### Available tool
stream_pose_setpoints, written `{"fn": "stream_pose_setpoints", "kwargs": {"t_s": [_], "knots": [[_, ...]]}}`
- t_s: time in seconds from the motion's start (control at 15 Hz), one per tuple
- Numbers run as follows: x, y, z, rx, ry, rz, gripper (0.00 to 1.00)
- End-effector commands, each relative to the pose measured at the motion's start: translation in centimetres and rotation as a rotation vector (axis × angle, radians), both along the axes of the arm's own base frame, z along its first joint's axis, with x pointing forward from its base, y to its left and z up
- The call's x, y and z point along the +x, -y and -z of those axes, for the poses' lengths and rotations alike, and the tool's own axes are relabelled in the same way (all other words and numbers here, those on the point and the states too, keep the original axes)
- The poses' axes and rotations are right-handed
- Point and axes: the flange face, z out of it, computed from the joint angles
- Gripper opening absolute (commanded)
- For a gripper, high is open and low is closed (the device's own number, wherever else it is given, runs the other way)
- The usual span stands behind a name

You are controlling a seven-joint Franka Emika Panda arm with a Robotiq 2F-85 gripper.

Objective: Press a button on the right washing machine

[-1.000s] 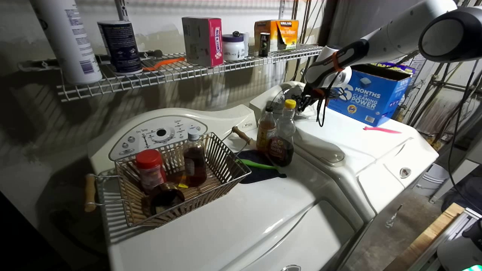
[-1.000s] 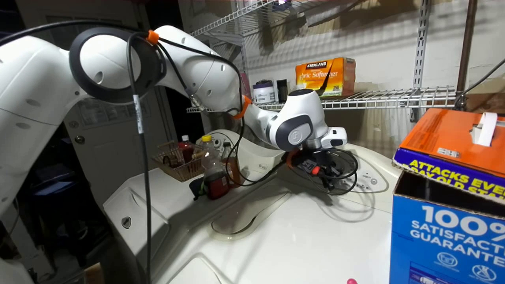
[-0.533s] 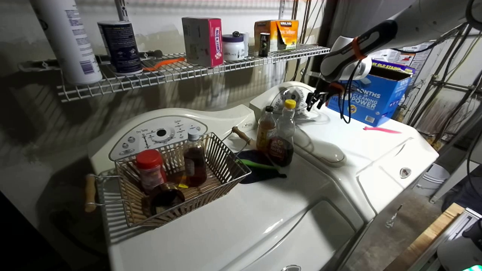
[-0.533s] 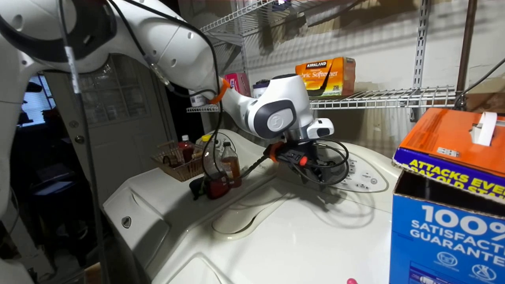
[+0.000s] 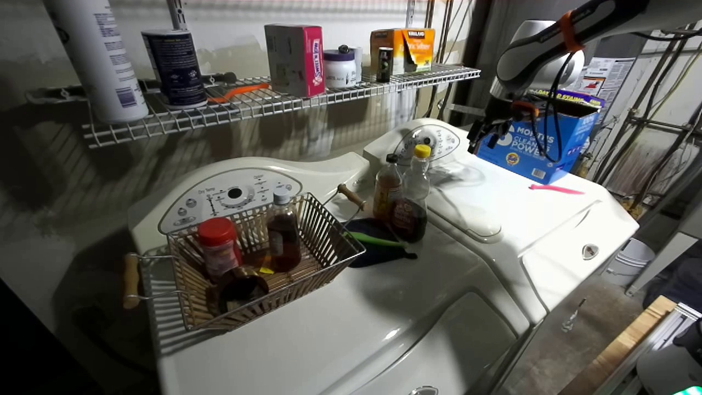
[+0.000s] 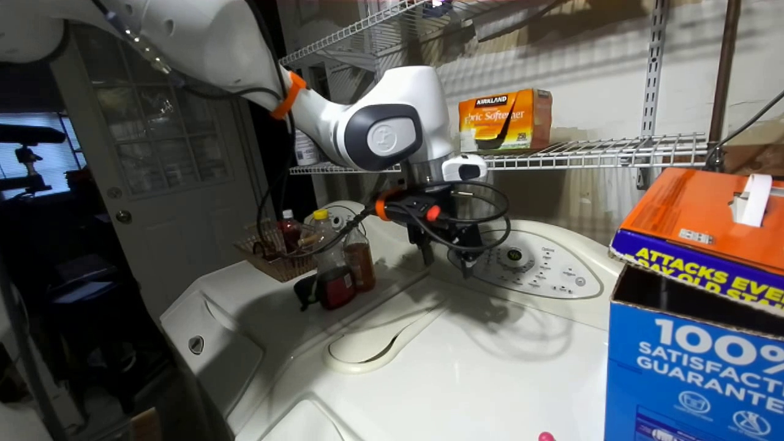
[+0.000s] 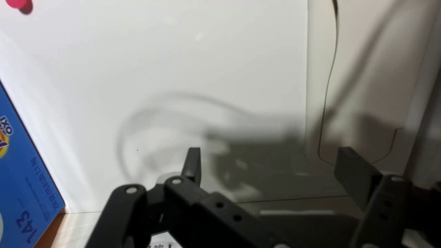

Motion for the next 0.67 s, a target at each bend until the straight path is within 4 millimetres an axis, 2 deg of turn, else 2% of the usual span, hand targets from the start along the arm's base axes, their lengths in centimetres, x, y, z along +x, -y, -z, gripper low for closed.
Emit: {"fn": "stream_pose_setpoints", "kwargs": {"t_s": [0.0,0.13,0.27,0.33,0.6], "knots": [[-3.2,-0.5,-3.0,-0.032,-0.031,-0.034,1.0],[-3.8,-0.8,-4.5,-0.07,0.006,-0.065,1.0],[-4.2,-2.3,-5.8,-0.112,0.07,-0.144,1.0],[-2.7,-1.1,-4.9,-0.074,0.036,-0.08,1.0],[-3.5,-2.2,-5.9,-0.088,0.058,-0.118,1.0]]}}
